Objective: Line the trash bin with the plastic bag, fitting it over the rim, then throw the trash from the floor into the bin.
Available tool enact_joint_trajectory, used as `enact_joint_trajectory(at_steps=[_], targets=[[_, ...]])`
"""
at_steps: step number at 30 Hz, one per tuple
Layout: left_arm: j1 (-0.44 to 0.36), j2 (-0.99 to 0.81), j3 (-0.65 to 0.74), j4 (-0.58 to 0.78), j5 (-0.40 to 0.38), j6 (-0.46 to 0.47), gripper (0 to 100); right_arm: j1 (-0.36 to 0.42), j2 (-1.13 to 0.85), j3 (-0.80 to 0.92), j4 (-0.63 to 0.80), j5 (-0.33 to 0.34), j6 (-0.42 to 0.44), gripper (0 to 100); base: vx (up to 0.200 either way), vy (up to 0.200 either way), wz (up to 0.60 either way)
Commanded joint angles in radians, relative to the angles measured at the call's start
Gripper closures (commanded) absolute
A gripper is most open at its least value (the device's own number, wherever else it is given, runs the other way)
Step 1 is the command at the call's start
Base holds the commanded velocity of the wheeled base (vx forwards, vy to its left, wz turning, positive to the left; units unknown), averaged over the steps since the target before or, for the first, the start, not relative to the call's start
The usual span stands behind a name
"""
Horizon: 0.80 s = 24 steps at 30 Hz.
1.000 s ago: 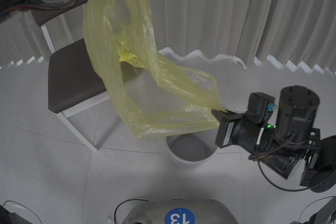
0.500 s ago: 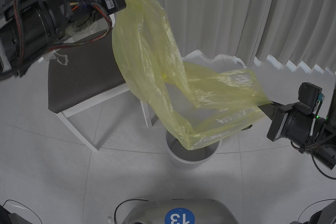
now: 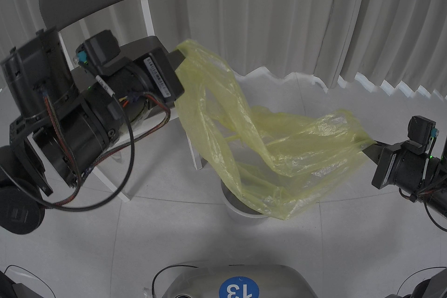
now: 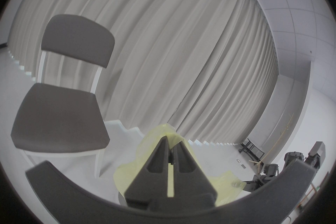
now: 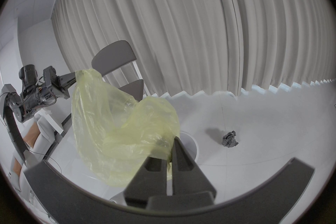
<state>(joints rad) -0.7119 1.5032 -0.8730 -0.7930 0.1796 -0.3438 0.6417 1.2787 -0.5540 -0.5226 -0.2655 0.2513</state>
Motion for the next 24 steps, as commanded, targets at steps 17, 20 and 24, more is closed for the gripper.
enact_joint_trajectory(at_steps=[17, 20, 24], targets=[[0.049, 0.252, 0.028, -0.15, -0.1, -0.133, 100, -0.129, 0.131, 0.025, -0.01, 0.098, 0.008, 100, 0.0, 0.0, 0.0], [0.046, 0.27, 0.028, -0.155, -0.101, -0.141, 100, -0.175, 0.162, 0.025, -0.01, 0.135, 0.008, 100, 0.0, 0.0, 0.0], [0.043, 0.284, 0.025, -0.157, -0.109, -0.169, 100, -0.212, 0.191, 0.025, -0.01, 0.166, 0.006, 100, 0.0, 0.0, 0.0]])
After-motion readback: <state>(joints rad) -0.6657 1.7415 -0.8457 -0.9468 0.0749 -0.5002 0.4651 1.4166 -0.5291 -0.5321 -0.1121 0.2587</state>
